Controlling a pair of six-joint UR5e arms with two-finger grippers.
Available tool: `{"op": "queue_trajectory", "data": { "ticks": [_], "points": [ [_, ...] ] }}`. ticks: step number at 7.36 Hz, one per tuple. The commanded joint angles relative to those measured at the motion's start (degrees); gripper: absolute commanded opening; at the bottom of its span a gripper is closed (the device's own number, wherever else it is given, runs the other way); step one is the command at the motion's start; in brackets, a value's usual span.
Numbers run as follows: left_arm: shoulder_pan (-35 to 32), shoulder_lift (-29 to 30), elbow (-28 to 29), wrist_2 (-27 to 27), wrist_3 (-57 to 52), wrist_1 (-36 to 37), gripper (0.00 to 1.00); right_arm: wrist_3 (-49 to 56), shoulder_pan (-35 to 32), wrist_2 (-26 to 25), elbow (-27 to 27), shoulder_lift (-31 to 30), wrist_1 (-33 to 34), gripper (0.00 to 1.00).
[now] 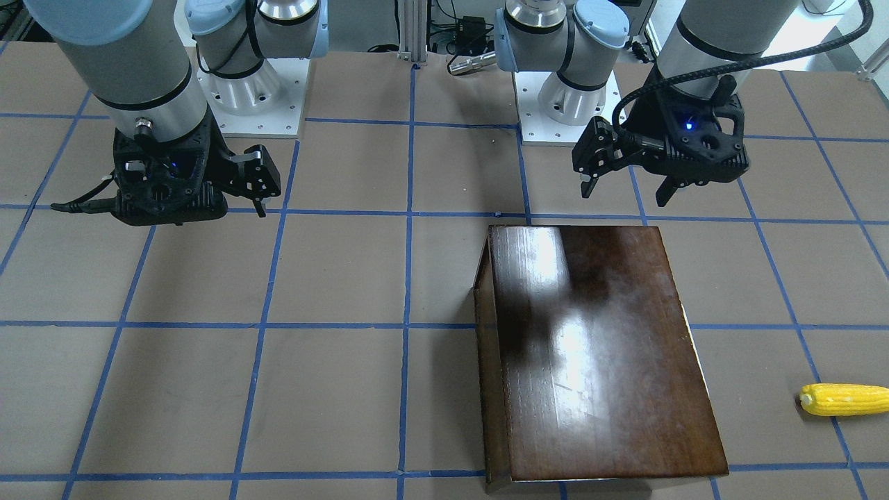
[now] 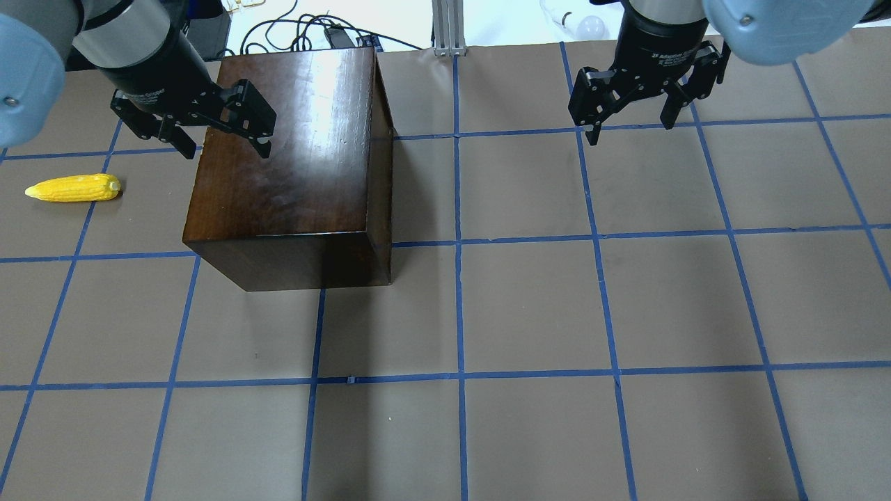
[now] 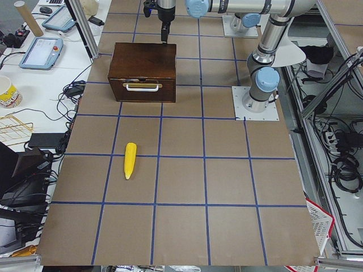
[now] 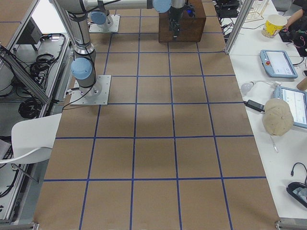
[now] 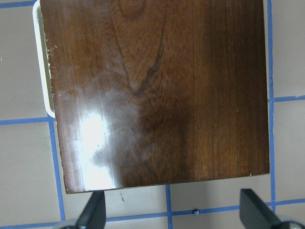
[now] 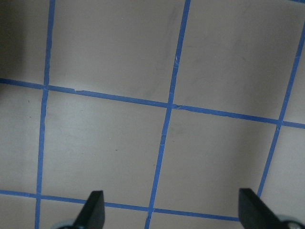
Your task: Open drawer and put corn inside
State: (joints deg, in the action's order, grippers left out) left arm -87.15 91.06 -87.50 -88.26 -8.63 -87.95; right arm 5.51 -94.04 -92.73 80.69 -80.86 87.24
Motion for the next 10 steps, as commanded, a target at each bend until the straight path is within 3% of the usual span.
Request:
{"op": "queue_trajectory", "data": {
  "ticks": [1,5,8,10],
  "points": [
    [0.4,0.1,0.5,-0.2,-0.2,1.0,1.0,0.0,0.0,0.0,0.0,0.0,-0.1,1.0],
    [0.5,0.2,0.7,-0.1,-0.7,0.4,1.0,0.0,0.0,0.0,0.0,0.0,-0.1,1.0],
    [0.6,2.2,4.1,-2.2,0.1,-5.4,1.0,0.0,0.0,0.0,0.0,0.0,-0.1,1.0],
    [0.4,2.3,4.4,-2.5,0.2,-5.6,1.0,0.0,0.0,0.0,0.0,0.0,-0.1,1.0]
  ]
}}
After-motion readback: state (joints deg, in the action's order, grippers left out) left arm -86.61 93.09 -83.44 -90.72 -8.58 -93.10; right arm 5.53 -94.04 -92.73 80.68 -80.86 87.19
